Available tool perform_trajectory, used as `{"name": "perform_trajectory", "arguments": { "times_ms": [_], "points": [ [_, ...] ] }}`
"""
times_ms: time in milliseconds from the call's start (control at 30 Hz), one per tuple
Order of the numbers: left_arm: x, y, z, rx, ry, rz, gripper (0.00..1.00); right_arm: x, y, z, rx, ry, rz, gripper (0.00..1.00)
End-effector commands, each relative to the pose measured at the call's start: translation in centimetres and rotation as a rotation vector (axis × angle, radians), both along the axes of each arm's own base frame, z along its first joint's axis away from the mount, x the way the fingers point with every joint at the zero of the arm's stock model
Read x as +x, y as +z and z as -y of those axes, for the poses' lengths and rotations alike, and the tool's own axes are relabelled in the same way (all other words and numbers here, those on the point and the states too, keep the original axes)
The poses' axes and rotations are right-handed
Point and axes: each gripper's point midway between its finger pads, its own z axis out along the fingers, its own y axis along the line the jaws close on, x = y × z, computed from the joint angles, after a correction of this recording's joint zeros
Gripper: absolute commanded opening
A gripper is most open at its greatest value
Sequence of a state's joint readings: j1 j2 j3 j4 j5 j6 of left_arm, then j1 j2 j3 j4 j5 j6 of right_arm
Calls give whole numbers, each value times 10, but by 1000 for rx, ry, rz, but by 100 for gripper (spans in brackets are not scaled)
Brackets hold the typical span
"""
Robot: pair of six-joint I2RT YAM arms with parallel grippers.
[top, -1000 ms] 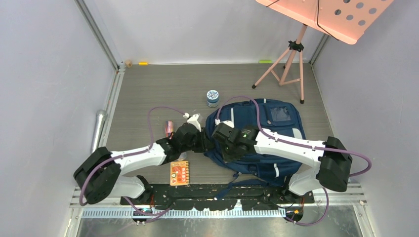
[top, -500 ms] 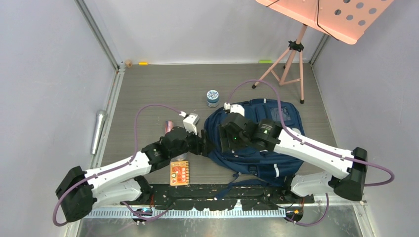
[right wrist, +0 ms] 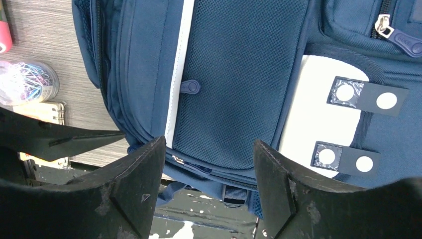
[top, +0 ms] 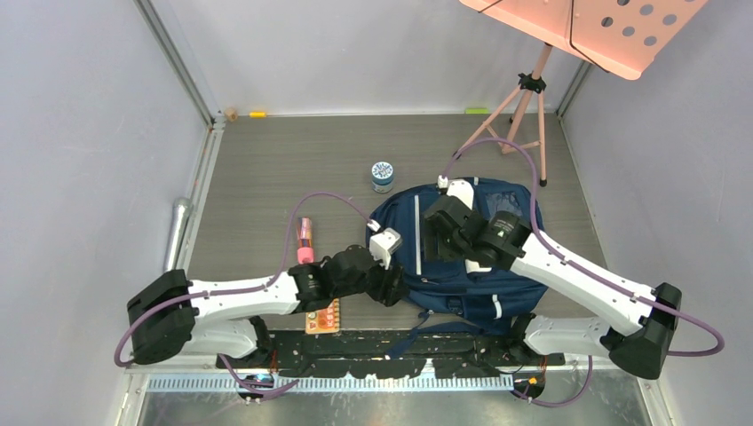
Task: Pack the student bag
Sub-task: Unzip the student bag at the center of the board.
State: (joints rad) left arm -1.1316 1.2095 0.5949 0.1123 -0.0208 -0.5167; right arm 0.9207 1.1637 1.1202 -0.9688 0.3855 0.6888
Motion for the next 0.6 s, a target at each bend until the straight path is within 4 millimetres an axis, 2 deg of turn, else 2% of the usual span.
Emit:
{"name": "perform_trajectory", "arguments": {
  "times_ms": [0,167,300,567],
  "points": [
    [16,32,20,-60,15,114,56,1,7,6,32,-33,37,70],
    [19,29,25,-45,18,121,48,-1,3,7,40,-36,31,70],
    [14,22,28,-34,7,101,42,-1,1,6,38,-32,24,70],
    [3,5,26,18,4,96,42,-1,0,6,38,-30,23,70]
  ]
}}
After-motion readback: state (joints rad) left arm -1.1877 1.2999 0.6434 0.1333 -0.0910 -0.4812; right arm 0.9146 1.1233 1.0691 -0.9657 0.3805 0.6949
